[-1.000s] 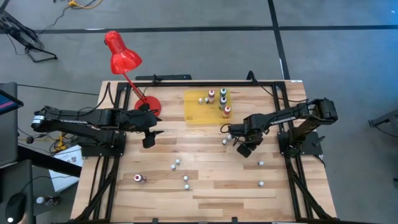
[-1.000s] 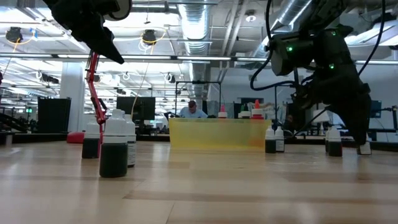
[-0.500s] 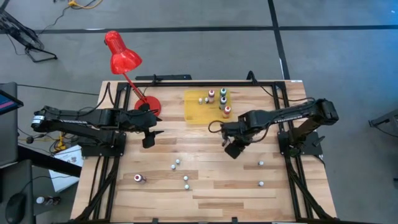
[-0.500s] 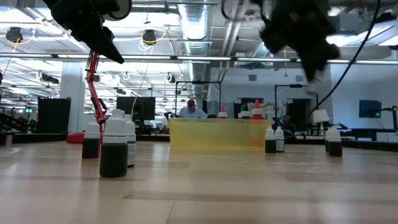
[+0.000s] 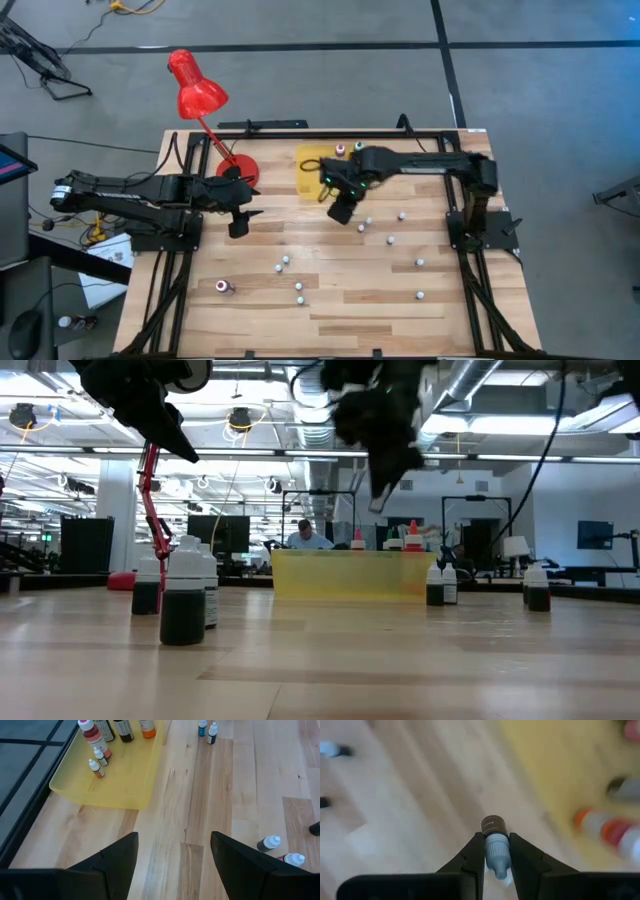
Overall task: Pick & Place food coloring
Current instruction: Put the small brown food coloring bottle into the yellow bin, then put the small black food coloring bottle into the yellow bin
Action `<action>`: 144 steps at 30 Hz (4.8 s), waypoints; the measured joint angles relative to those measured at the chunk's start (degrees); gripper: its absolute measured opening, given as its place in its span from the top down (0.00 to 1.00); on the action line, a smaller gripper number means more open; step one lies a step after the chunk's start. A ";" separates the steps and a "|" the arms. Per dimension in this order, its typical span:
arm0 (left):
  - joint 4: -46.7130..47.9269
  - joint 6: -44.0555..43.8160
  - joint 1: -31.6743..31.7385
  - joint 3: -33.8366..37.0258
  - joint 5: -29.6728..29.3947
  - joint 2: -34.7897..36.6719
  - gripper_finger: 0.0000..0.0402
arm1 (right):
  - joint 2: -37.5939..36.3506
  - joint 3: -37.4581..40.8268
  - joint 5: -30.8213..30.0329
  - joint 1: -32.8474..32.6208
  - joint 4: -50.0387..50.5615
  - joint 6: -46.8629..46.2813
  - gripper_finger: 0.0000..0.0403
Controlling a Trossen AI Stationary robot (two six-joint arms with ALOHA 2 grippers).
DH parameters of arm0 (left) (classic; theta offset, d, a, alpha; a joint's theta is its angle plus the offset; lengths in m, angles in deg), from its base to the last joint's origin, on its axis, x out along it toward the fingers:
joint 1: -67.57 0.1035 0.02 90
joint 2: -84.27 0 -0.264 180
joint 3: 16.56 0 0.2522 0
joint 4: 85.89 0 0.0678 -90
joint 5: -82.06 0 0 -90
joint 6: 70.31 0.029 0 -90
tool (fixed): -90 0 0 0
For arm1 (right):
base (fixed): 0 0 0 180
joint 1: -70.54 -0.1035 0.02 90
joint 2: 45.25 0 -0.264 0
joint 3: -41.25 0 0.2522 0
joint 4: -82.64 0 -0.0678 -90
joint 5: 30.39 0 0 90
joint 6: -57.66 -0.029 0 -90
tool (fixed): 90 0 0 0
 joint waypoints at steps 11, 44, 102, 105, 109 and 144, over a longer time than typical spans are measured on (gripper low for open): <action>0.55 1.02 0.02 0.00 0.02 0.00 0.40 | 13.08 -11.01 -8.55 9.13 0.59 8.31 0.84; 0.52 5.36 0.02 0.00 -0.07 -0.02 0.40 | 29.58 -23.90 -10.12 11.27 1.83 26.62 0.84; 2.62 1.71 0.02 0.00 -0.04 -0.02 0.40 | 11.42 -35.94 7.68 0.15 22.96 18.09 0.55; 2.69 1.44 0.02 0.00 -0.02 -0.02 0.40 | 8.00 -35.97 7.68 -3.46 22.95 16.83 0.56; 2.69 1.44 0.02 0.00 0.00 -0.02 0.40 | 4.94 -35.94 5.62 -8.73 22.96 17.32 0.58; 1.11 -0.11 0.01 0.00 4.85 -0.07 0.40 | -37.43 38.73 -15.55 -20.05 -4.86 -40.55 0.71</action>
